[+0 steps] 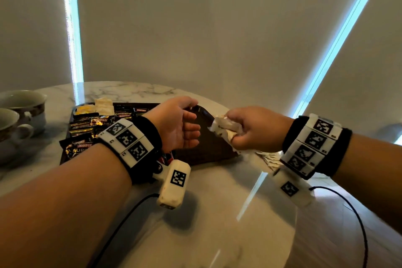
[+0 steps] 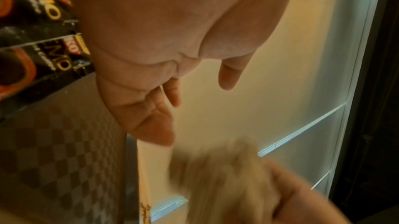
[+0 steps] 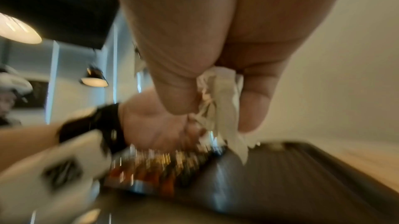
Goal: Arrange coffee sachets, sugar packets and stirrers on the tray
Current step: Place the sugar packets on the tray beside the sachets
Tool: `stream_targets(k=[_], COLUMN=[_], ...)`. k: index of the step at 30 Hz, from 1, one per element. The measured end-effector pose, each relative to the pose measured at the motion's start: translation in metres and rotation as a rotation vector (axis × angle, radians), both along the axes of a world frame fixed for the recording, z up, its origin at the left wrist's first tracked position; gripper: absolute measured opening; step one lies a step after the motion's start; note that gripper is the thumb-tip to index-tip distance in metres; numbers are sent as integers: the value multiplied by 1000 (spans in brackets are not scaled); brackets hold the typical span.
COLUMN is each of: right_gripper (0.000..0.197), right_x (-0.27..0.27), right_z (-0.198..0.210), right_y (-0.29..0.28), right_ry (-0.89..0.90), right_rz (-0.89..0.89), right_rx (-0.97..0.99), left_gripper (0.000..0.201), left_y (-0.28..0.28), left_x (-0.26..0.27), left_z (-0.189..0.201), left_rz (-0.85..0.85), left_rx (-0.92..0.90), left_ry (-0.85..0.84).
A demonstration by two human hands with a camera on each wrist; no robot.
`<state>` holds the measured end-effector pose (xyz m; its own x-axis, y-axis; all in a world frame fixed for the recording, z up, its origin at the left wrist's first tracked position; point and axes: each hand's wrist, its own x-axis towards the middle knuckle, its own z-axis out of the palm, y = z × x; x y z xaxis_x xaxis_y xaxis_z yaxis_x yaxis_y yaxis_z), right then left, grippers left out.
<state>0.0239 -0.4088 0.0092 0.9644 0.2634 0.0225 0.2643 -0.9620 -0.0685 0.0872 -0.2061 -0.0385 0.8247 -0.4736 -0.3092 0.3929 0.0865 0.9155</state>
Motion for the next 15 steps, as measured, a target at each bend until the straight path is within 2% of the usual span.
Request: stream_targets(k=[3,5,7,9,11,15], right_gripper=[17,12,13,14,17,31], right_x=[11,21,31,42,52,69], right_z=[23,26,22,15,8,-4], right_y=[25,44,64,79,92,110], right_ry=[-282,-370,-397,-409,-399,-299], right_rz=[52,106,141,168,203,261], right_rx=[264,418,549,639,696,913], left_gripper=[83,94,87,77,75,71], left_y=[5,12,20,30,41,54], left_x=[2,1,0,1,2,7], left_z=[11,18,24,31,37,42], left_rz=[-63,-139,-192,-176,-152,-51], left_rx=[-141,-237,-323,-398,-444,-430], left_ry=[75,59,-11,-78,-115,-161])
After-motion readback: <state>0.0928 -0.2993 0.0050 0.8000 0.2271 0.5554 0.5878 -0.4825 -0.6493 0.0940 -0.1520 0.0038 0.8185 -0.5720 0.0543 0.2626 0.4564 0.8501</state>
